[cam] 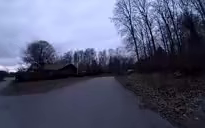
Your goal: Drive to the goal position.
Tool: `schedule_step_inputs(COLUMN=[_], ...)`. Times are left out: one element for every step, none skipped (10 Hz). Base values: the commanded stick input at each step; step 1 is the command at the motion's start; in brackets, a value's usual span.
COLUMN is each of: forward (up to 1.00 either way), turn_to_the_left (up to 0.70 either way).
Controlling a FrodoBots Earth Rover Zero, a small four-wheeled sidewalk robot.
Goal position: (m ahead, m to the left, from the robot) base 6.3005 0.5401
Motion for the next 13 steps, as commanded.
schedule_step_inputs(forward=[0.70, 0.70, 0.70, 0.70, 0.70, 0.70, 0.70, 0.70, 0.70, 0.70, 0.70, 0.70, 0.70], turn_to_the_left=[0.00, 0.00, 0.00, 0.00, 0.00, 0.00, 0.00, 0.00, 0.00, 0.00, 0.00, 0.00, 0.00])
